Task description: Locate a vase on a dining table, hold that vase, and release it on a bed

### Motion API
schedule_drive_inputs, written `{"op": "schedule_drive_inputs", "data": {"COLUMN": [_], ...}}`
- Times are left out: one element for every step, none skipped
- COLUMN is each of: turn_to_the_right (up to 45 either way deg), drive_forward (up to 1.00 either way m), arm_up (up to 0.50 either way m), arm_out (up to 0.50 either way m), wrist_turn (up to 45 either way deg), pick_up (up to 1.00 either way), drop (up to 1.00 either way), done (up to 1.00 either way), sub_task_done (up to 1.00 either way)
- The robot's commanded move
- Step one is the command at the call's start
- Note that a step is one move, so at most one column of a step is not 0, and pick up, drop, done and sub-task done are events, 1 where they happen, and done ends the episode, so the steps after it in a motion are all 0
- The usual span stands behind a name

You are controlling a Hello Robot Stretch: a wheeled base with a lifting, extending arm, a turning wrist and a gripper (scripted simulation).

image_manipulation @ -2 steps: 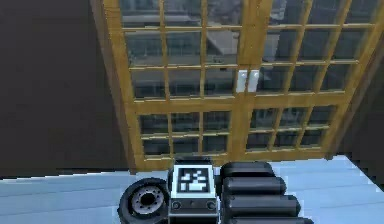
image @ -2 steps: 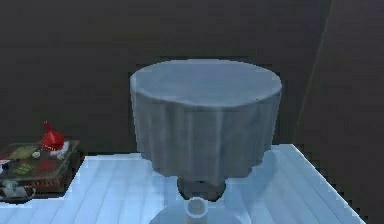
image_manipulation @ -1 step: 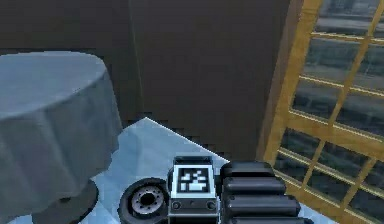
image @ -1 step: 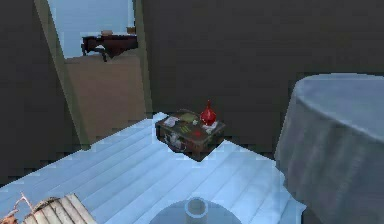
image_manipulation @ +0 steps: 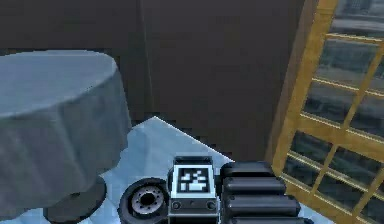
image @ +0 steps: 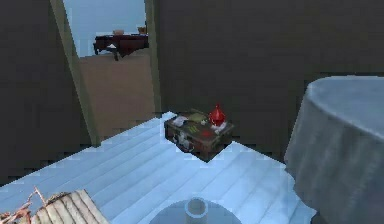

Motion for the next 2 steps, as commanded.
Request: {"op": "schedule_drive_inputs", "data": {"turn_to_the_right": [0.0,-39.0], "drive_forward": [0.80,0.00], "arm_up": [0.00,0.00], "arm_out": [0.00,0.00], "wrist_turn": [0.0,0.0], "pick_up": [0.00,0.00], "drop": [0.00,0.00], "done": [0.00,0.00], "sub_task_done": [0.00,0.00]}}
